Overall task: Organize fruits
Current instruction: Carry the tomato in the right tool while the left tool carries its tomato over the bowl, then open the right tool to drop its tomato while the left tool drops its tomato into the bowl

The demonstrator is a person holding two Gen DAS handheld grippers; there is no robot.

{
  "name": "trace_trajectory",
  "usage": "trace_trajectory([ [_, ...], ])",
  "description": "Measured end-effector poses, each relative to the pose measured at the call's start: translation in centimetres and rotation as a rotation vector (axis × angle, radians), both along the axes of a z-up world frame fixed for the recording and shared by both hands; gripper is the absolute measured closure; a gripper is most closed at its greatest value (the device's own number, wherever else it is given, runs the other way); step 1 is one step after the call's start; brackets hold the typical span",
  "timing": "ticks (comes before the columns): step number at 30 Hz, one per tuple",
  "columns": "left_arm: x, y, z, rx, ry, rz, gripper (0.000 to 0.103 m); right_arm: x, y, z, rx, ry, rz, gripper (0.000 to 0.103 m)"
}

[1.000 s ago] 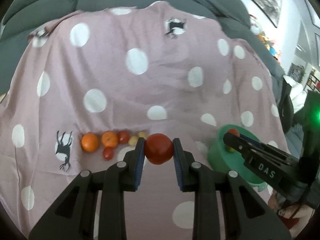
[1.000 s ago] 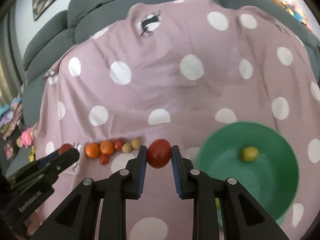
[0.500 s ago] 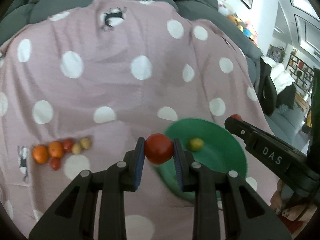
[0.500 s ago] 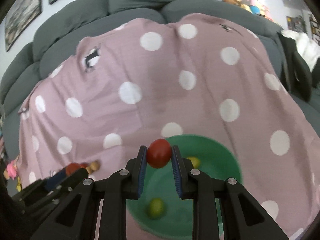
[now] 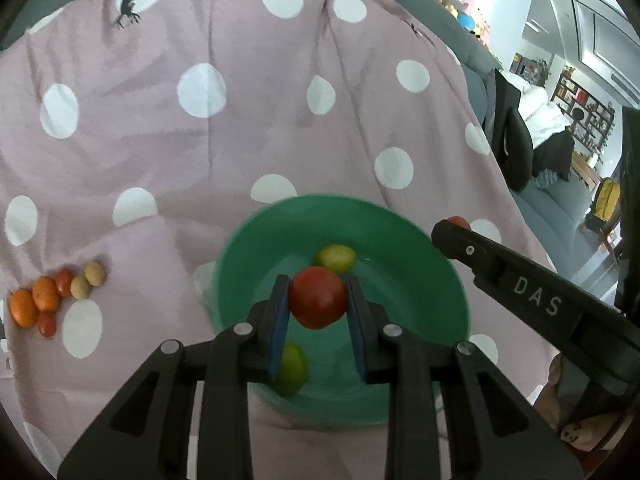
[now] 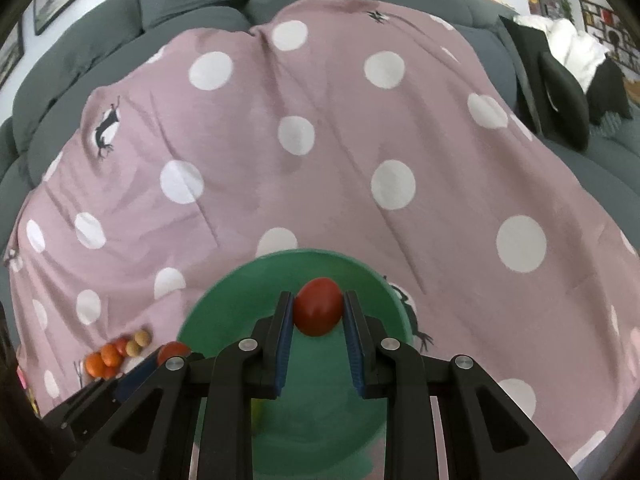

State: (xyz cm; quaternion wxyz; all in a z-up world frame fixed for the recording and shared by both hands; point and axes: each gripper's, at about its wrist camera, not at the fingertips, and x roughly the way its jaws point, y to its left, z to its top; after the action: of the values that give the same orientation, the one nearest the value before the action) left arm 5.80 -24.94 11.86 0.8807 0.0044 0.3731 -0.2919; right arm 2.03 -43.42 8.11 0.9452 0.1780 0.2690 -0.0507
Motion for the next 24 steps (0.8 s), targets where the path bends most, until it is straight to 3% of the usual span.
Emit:
trace_trajectory([
  [24,-0.4,-2.6,-1.9,0.041,0.049,-0.047,0.076,1.2,-0.7,-2.2,-0.029,0.125,-0.034,0.077],
])
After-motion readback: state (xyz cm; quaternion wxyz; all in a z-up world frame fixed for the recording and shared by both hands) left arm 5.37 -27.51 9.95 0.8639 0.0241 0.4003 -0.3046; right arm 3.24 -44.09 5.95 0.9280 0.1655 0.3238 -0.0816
